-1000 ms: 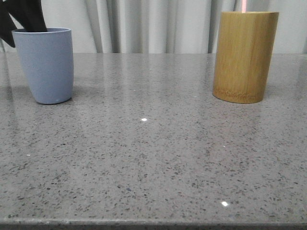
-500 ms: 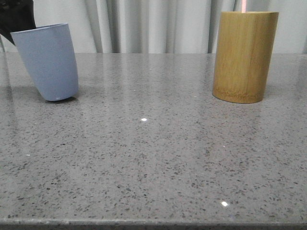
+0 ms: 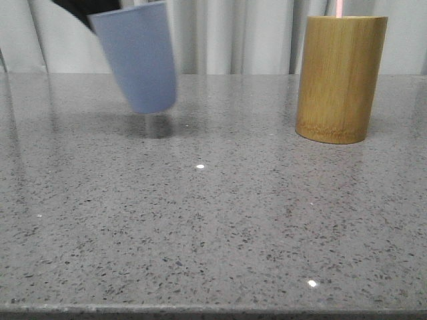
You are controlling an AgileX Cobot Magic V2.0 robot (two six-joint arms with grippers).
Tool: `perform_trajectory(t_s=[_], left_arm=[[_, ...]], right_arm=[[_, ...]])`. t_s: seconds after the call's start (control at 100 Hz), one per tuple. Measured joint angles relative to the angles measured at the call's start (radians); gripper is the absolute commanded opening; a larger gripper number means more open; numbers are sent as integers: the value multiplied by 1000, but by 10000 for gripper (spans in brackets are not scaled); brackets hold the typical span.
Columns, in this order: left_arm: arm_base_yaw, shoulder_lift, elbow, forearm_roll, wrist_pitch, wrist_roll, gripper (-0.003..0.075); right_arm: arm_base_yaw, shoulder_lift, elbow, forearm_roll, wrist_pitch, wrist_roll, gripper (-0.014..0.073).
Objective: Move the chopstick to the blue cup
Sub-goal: 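Lift the blue cup with the left gripper toward the bamboo cup, set down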
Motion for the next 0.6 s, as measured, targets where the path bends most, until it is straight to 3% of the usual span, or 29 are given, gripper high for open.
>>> perform_trajectory(t_s=[0.24, 0.47, 0.6], left_arm=[[-89, 107, -98, -4, 20, -11, -19], [-101, 135, -115, -4, 22, -11, -15], [-101, 136, -115, -4, 22, -12, 88]], right_arm=[[0, 0, 0, 0, 0, 0, 331], [0, 0, 0, 0, 0, 0, 331], [0, 0, 0, 0, 0, 0, 331]])
